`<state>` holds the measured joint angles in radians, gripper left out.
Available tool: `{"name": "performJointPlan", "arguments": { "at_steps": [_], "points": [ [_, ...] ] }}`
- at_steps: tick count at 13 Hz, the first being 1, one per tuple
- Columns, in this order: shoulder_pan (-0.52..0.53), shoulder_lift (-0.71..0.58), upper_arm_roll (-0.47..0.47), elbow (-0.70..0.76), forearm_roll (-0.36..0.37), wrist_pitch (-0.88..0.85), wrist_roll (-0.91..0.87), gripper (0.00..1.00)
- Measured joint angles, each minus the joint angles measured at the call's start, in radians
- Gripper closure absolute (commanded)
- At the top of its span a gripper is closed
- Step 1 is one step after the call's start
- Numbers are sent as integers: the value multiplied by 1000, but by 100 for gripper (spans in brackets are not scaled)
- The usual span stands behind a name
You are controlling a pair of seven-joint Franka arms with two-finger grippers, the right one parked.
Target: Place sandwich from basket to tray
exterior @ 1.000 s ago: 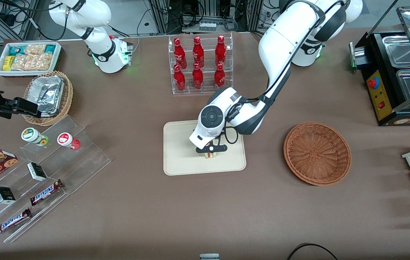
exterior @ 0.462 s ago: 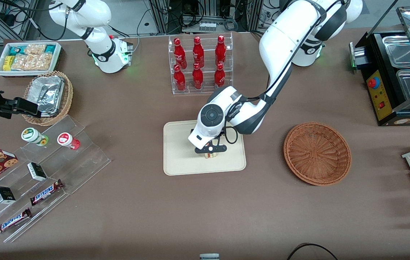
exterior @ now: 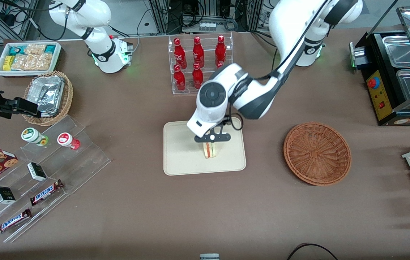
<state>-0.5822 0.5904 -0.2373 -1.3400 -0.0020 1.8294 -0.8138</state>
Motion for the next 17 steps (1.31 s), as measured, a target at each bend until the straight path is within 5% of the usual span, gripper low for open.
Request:
{"name": "performJointPlan", "arguments": {
  "at_steps": [10,17],
  "points": [
    [335,-197,19,-3,11,-330,557,0],
    [515,-326,21,-114,26,-355,614,0]
  ]
}}
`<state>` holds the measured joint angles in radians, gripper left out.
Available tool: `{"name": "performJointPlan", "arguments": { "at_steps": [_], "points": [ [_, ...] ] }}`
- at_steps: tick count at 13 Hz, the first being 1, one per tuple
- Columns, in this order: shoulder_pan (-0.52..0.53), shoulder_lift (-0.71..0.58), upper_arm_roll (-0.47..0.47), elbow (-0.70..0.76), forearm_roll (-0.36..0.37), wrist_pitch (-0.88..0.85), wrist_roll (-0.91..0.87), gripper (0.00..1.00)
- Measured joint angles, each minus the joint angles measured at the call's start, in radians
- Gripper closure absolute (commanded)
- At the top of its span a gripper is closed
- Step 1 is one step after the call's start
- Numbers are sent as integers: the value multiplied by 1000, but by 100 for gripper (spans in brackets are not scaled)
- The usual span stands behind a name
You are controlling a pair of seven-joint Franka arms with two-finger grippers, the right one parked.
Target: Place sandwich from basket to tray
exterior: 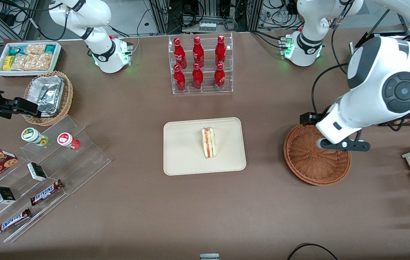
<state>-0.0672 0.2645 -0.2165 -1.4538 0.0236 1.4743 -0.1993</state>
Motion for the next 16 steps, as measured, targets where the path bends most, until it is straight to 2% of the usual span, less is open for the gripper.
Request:
{"name": "performJointPlan", "arguments": {
  "at_steps": [4,11,14,16],
  "points": [
    [15,-63,0,-73,29,0,-1,0],
    [141,-201,2,-166,28,-17,75,0],
    [142,-237,6,-166,26,-37,77,0],
    [98,-260,63,-156,24,-57,78,0]
  ]
}}
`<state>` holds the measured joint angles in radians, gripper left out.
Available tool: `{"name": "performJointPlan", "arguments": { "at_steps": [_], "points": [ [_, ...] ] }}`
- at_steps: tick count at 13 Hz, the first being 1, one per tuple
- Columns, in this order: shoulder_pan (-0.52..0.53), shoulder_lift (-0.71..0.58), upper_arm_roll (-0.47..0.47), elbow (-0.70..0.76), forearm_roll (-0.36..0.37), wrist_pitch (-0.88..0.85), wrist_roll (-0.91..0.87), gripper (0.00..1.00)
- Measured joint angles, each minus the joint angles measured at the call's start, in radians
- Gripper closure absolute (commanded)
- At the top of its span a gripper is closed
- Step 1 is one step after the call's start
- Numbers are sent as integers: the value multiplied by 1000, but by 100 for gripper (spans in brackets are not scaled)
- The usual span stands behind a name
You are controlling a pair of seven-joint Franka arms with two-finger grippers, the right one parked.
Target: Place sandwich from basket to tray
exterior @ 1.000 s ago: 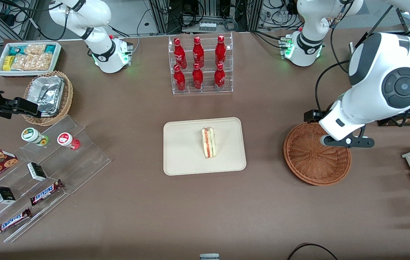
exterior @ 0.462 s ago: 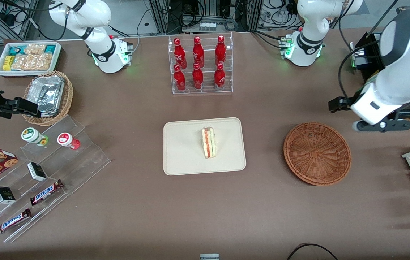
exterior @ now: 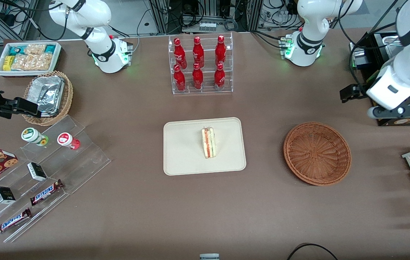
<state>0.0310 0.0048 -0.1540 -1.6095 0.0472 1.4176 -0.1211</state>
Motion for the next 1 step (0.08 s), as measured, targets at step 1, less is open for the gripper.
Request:
{"name": "performJointPlan", "arguments": {
  "at_steps": [1],
  "points": [
    [-32,-6,37,7,-2,-4,2,0]
  ]
}}
